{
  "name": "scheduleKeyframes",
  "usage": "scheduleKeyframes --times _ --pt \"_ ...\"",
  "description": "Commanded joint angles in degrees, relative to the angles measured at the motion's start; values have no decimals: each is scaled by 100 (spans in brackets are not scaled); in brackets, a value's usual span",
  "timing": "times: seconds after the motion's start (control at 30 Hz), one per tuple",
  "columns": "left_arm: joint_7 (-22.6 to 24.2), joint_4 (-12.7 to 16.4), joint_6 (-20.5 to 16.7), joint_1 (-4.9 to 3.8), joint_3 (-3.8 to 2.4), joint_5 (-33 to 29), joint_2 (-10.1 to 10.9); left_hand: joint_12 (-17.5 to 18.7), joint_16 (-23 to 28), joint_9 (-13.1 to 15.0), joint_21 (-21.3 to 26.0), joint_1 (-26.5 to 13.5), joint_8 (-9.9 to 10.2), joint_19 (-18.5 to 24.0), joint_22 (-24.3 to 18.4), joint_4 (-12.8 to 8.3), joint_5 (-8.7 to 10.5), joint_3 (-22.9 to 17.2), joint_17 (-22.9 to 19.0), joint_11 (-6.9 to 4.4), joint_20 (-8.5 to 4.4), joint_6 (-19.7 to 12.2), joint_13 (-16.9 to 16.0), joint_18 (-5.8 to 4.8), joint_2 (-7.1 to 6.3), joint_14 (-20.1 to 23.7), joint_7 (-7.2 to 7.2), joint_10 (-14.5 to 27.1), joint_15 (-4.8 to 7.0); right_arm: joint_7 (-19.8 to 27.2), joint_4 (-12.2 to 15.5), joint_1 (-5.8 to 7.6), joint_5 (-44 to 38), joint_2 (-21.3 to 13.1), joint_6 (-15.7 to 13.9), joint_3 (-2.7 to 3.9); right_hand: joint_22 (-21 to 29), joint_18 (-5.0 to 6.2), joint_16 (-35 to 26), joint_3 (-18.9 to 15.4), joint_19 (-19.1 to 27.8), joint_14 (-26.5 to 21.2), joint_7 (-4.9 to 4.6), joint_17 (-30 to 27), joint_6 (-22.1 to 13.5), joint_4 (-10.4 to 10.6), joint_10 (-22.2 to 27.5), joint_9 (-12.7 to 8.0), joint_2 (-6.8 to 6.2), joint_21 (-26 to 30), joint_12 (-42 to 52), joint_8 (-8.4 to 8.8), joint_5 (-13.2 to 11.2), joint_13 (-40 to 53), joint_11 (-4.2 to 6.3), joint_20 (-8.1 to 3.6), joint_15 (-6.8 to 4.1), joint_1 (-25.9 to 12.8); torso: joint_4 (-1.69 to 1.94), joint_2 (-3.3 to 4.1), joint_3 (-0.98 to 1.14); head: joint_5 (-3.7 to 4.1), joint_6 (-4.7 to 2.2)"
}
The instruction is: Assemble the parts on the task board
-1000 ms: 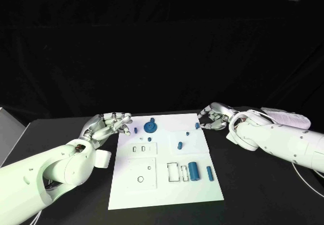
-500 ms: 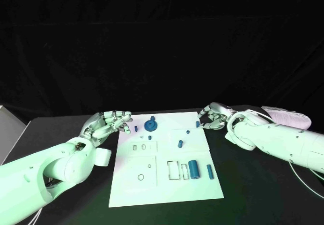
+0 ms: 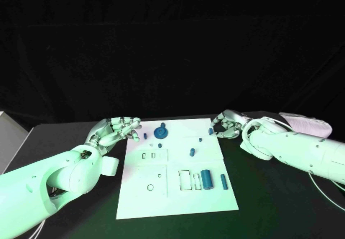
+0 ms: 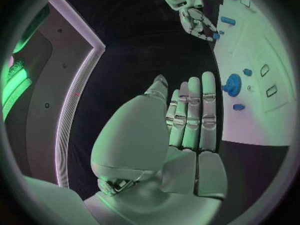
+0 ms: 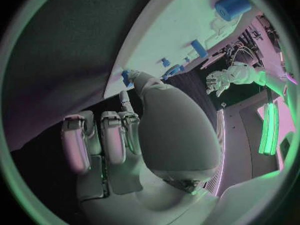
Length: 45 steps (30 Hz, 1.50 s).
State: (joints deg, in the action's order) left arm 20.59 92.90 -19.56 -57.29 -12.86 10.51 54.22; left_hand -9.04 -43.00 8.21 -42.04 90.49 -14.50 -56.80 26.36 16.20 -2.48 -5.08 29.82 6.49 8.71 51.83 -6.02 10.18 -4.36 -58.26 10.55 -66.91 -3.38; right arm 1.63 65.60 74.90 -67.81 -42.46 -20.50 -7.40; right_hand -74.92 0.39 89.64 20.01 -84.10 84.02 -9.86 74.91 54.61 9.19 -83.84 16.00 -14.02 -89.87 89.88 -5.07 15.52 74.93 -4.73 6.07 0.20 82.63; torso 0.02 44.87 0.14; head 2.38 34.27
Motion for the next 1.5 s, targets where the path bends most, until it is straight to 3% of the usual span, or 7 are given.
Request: scheduleKeyframes --times 0.03,0.43,0.63,1.5 --pt "22 17 102 0 -5 30 -4 -31 -38 7 -29 52 -27 25 6 13 -34 -34 9 12 -8 10 -8 25 -27 24 -9 -32 22 -11 16 -4 -78 6 98 0 -1508 -39 27 -16 -590 589 5 1470 17 18 -616 6 20 -13 12 -8 28 1507 -37 30 21 -70 2 5 0 -1 -2" --pt "5 20 111 0 -5 34 1 -31 -38 7 -29 52 -27 25 6 13 -34 -34 9 12 -8 10 -8 25 -27 24 -9 -32 22 -20 -37 -20 -48 81 93 0 -1508 -39 27 27 -590 589 38 1471 138 104 -616 29 132 -13 12 -54 52 1507 -15 -7 -35 -163 7 4 -1 -21 6" --pt "0 23 115 0 -5 34 5 -36 -43 8 -36 49 -31 28 11 15 -34 -37 11 13 -9 10 -13 24 -25 25 -9 -21 22 -16 -66 -29 -42 120 114 0 -1508 -39 26 118 -590 588 96 1470 267 143 -616 51 215 -13 12 -105 -58 1507 35 -65 -100 -205 4 3 -2 -32 16" --pt "-22 24 132 -1 -5 38 12 -42 -63 13 -66 21 -45 48 34 23 -33 -42 20 30 -9 1 -22 21 -31 35 1 70 13 -55 -208 -43 -63 215 95 0 -1508 -39 28 147 -590 590 103 1477 267 135 -616 49 224 -13 12 -100 -92 1507 44 -80 -114 -198 4 6 6 -31 18"
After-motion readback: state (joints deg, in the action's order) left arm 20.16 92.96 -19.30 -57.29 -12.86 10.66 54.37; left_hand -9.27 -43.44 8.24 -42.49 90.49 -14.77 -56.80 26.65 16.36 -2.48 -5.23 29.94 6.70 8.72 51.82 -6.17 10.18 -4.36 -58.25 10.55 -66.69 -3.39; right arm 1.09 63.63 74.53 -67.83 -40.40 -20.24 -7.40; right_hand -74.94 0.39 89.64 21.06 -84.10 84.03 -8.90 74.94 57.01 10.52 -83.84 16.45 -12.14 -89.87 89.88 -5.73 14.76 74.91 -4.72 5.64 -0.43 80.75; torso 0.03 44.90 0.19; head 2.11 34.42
